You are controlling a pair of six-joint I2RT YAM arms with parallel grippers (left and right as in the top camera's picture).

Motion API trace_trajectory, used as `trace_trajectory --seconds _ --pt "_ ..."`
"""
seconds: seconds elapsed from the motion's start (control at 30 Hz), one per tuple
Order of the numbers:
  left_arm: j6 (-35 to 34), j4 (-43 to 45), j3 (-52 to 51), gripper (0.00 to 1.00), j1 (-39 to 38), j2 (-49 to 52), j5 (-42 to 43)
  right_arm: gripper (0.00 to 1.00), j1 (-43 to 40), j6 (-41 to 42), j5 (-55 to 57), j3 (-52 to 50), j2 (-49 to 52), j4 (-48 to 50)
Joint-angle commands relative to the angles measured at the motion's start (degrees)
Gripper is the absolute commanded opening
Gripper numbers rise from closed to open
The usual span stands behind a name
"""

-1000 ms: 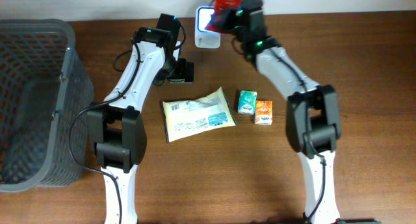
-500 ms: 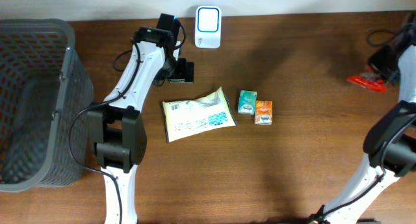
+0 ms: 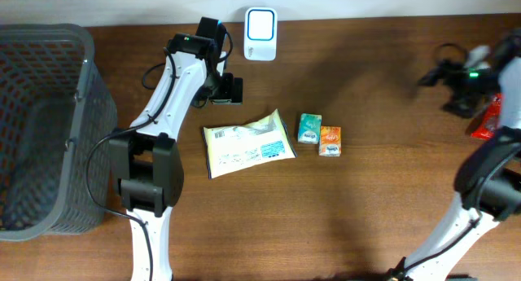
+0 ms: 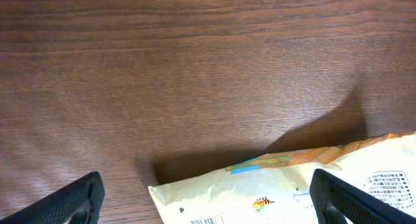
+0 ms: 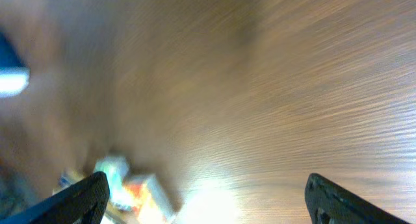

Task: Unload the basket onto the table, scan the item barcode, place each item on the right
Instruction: 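Reach the right gripper to the orange tissue pack and grasp it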

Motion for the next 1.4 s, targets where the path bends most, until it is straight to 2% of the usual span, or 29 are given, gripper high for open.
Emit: trace_trajectory --seconds 0.0,0.07,0.13,0.27,0.4,0.5,0.6,0.7,0.8,0.83,0.87,0.9,1.17,1.2,1.27,1.33,1.37 --pt "-0.74 -0.11 0.0 0.99 0.11 0.52 0.61 0.96 9.44 -9.94 -0.92 -0.33 0.11 -6.23" --pt "-0.74 -0.11 0.0 0.99 0.09 0.52 0.61 0.9 17.27 -10.03 6.49 -1.95 0.11 -7.58" --pt "-0.74 -0.09 0.0 0.99 0.09 0.5 0.61 0.73 23.71 -10.01 13.4 -5.4 0.11 -7.32" --pt "-0.74 -0.11 0.0 0.99 0.09 0.52 0.61 0.72 31.1 -9.09 15.04 -17.31 0.11 1.7" --pt "-0.74 -0.11 0.0 0.99 0.09 0.5 0.61 0.72 31.23 -9.11 15.02 -23.8 0.11 6.67" --pt "-0.74 -0.11 0.0 0.99 0.11 0.5 0.61 0.6 31.23 -9.18 11.61 -23.82 0.11 6.97" --pt "-0.74 -0.11 0.0 0.99 0.09 0.5 0.61 0.6 31.21 -9.4 6.05 -22.58 0.09 6.23" --pt "-0.74 -0.11 0.0 0.99 0.11 0.52 0.61 0.67 30.01 -9.38 5.97 -15.74 0.09 1.05" --pt "-0.74 -0.11 0.0 0.99 0.09 0.52 0.61 0.66 26.34 -9.35 6.32 -14.71 0.09 -0.26" --pt "-0.74 -0.11 0.0 0.99 0.09 0.52 0.61 0.63 24.55 -9.35 5.49 -15.85 0.09 -0.04" --pt "-0.74 -0.11 0.0 0.99 0.09 0.5 0.61 0.54 23.26 -9.38 4.13 -16.81 0.09 0.37" --pt "-0.74 -0.11 0.0 0.99 0.09 0.5 0.61 0.53 22.36 -9.35 2.82 -17.86 0.09 1.18" --pt "-0.74 -0.09 0.0 0.99 0.09 0.5 0.61 0.53 22.03 -9.33 -5.62 -27.82 0.09 12.74" --pt "-0.74 -0.11 0.0 0.99 0.09 0.5 0.61 0.47 22.03 -9.11 -5.64 -29.44 0.09 14.03" --pt "-0.74 -0.11 0.0 0.99 0.09 0.52 0.61 0.04 22.03 -7.41 -5.73 -30.36 0.09 14.14" --pt "-0.74 -0.11 0.0 0.99 0.09 0.5 0.61 0.04 21.88 -7.02 -10.97 -30.08 0.04 13.51" --pt "-0.74 -0.11 0.0 0.99 0.09 0.52 0.61 0.04 21.79 -8.83 -16.98 -29.86 0.02 13.25"
